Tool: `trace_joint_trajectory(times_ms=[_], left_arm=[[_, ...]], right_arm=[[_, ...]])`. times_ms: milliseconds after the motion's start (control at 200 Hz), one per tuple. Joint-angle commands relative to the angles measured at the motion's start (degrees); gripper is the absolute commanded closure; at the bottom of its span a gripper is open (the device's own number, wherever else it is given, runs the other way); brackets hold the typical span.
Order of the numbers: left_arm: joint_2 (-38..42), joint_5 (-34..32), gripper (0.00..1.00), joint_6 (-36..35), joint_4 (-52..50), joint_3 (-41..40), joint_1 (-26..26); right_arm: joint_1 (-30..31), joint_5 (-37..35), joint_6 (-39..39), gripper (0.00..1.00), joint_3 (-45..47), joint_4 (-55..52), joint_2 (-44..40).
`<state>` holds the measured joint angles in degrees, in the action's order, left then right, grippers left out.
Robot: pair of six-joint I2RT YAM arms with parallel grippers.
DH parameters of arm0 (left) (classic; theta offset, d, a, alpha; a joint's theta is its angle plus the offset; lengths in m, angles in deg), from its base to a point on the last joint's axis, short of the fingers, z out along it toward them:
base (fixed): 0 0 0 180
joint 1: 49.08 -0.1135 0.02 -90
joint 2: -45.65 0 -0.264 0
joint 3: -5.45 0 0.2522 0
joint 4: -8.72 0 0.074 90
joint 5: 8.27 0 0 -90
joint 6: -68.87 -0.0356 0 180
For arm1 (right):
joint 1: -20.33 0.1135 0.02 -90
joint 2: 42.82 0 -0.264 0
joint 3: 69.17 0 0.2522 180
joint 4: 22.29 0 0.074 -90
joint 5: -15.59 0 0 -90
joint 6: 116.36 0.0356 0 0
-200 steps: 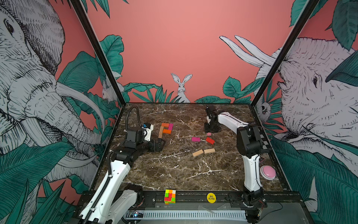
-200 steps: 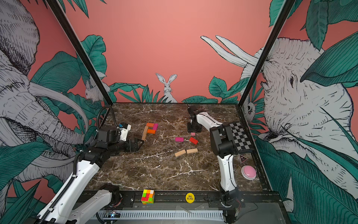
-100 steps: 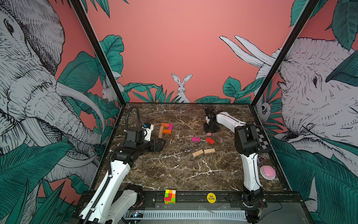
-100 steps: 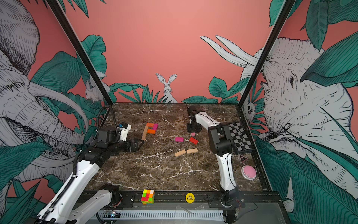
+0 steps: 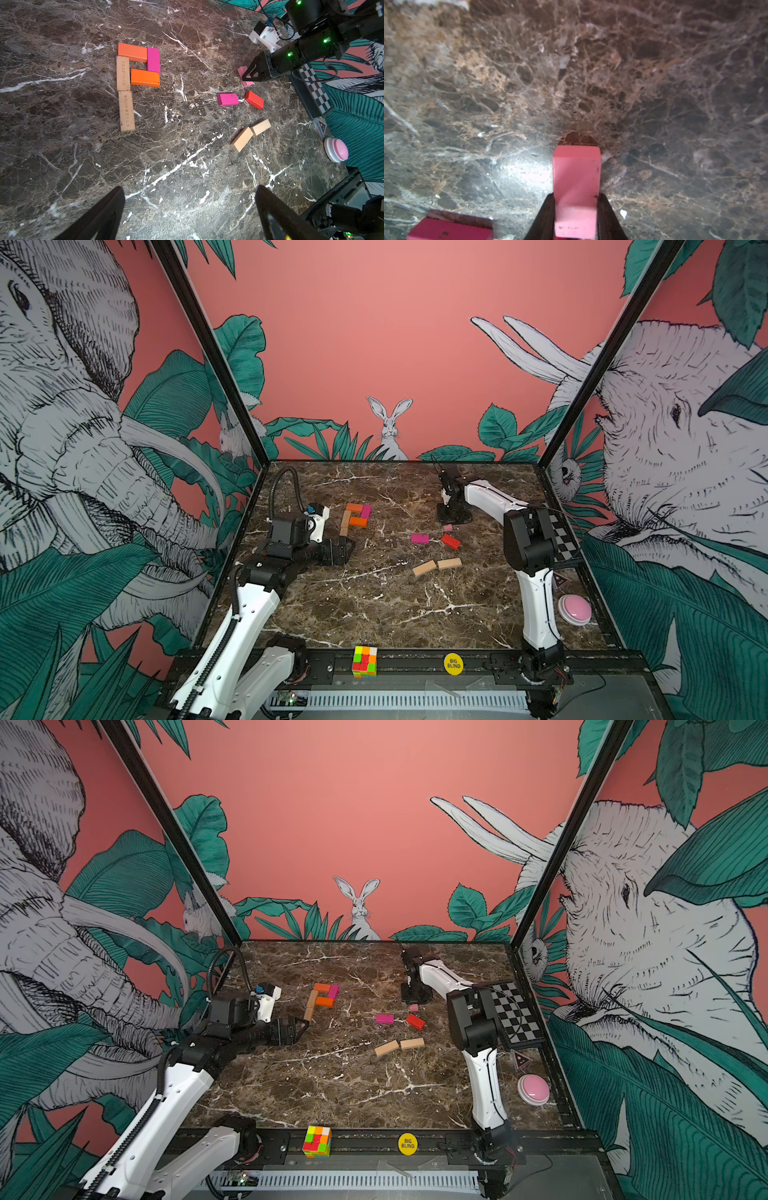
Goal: Assemble the letter p with building blocks
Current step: Pick up the building block from the center of the board, then assemble the building block at the center of the board.
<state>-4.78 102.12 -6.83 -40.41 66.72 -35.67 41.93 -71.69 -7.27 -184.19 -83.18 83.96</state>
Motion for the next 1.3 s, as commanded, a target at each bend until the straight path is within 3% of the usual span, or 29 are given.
trace_joint_trajectory(times_ms=[0, 310, 605, 1295], left_arm=[[1.0, 0.5, 0.0, -0.5, 0.8, -0.1, -0.3], [1.1, 1.2, 0.0, -0.2, 1.1, -0.2, -0.3], [1.6, 1.5, 0.0, -0.2, 1.4, -0.3, -0.3], [1.9, 1.7, 0.0, -0.2, 1.4, -0.3, -0.3]], right_arm=[[0.4, 0.5, 1.5, 0.86, 2.0, -0.1, -6.3], [4.6, 0.6, 6.7, 0.87, 8.4, 0.7, -14.9], [8.8, 0.7, 14.8, 0.88, 18.9, 8.4, -18.6], [11.4, 0.7, 17.8, 0.88, 22.0, 12.6, -13.4]])
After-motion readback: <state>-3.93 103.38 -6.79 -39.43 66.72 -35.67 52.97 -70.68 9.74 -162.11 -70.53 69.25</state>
